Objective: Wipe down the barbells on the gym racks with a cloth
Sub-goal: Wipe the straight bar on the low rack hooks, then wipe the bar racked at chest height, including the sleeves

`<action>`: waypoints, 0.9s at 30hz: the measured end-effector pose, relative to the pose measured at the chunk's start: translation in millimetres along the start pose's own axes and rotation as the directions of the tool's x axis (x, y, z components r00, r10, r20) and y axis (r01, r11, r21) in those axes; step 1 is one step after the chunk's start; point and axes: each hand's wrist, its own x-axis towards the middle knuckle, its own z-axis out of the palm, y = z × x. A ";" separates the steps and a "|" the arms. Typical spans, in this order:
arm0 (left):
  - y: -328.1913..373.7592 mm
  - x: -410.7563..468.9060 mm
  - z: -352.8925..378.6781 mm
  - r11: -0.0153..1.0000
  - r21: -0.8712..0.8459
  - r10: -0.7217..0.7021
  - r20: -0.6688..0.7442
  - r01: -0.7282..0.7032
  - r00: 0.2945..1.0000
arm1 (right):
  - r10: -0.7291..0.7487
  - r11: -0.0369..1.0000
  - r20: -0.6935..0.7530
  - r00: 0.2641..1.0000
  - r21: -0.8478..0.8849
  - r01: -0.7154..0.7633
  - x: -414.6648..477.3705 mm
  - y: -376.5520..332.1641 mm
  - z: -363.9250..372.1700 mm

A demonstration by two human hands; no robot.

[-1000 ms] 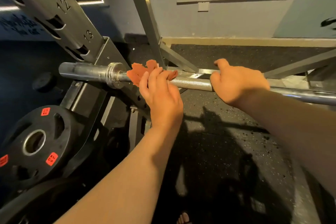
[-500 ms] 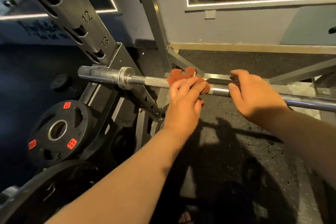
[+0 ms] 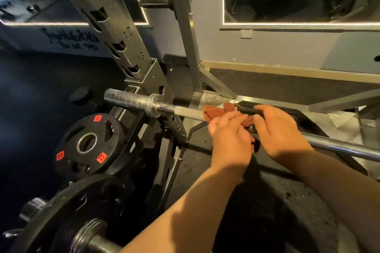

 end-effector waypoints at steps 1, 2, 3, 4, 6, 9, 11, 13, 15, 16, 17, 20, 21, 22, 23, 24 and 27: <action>-1.5 -0.4 -5.7 1.000 -0.008 -0.002 0.002 0.002 1.000 | 0.012 1.000 0.009 1.000 0.007 -0.012 -0.9 -4.1 -2.9; -2.9 -1.5 -10.9 1.000 -0.006 0.002 0.005 -0.002 1.000 | 0.034 0.999 0.025 0.999 0.016 -0.034 -2.1 -8.3 -6.1; -3.9 -3.7 -15.7 1.000 0.001 0.003 0.010 -0.003 1.000 | 0.061 0.997 0.050 0.997 0.041 -0.063 -3.2 -12.8 -9.4; -3.4 -6.3 -19.1 1.000 0.005 -0.003 0.019 0.002 1.000 | 0.086 0.991 0.079 0.993 0.092 -0.093 -4.6 -18.5 -13.5; -1.2 -8.5 -25.4 1.000 -0.021 -0.020 0.027 0.021 0.999 | 0.142 0.951 0.137 0.980 0.255 -0.173 -6.4 -30.8 -21.8; 15.0 -5.4 -39.5 0.995 -0.101 0.015 0.018 -0.014 1.000 | 0.147 0.858 0.224 0.963 0.456 -0.237 -9.0 -52.9 -41.4; 38.9 1.7 -51.4 0.990 -0.129 0.057 0.013 -0.055 0.998 | 0.112 0.780 0.266 0.957 0.574 -0.251 -12.6 -70.0 -58.9; 66.8 6.4 -63.9 0.985 -0.134 0.109 0.017 -0.106 0.994 | 0.117 0.686 0.230 0.966 0.685 -0.246 -15.3 -86.3 -76.9; 92.6 8.4 -76.4 0.975 -0.142 0.173 0.006 -0.170 0.985 | 0.160 0.593 0.142 0.977 0.777 -0.210 -15.7 -98.6 -94.3; 106.0 7.9 -84.0 0.966 -0.161 0.202 -0.008 -0.200 0.979 | 0.181 0.566 0.098 0.979 0.803 -0.185 -15.3 -104.4 -103.6; 119.6 6.8 -92.0 0.960 -0.176 0.218 -0.025 -0.219 0.976 | 0.200 0.553 0.056 0.978 0.818 -0.160 -14.0 -108.8 -112.7; 156.1 4.0 -114.4 0.941 -0.258 0.210 -0.059 -0.218 0.976 | 0.209 0.588 -0.072 0.975 0.806 -0.067 -14.9 -120.9 -143.2; 166.0 4.6 -121.1 0.936 -0.299 0.177 -0.055 -0.185 0.983 | 0.188 0.620 -0.125 0.974 0.785 -0.018 -17.2 -125.3 -154.8; 176.6 4.5 -128.7 0.927 -0.349 0.137 -0.033 -0.140 0.990 | 0.162 0.643 -0.176 0.971 0.765 0.031 -20.2 -130.5 -167.2; 186.7 5.3 -136.8 0.909 -0.407 0.102 -0.001 -0.094 0.995 | 0.131 0.657 -0.218 0.967 0.749 0.080 -22.6 -134.7 -179.8; 196.2 6.8 -144.5 0.885 -0.463 0.075 0.042 -0.047 0.996 | 0.093 0.662 -0.253 0.963 0.738 0.130 -25.2 -139.9 -192.5; 226.8 11.2 -171.9 0.804 -0.595 0.091 0.149 0.015 0.985 | -0.018 0.695 -0.325 0.946 0.676 0.246 -31.9 -156.4 -231.2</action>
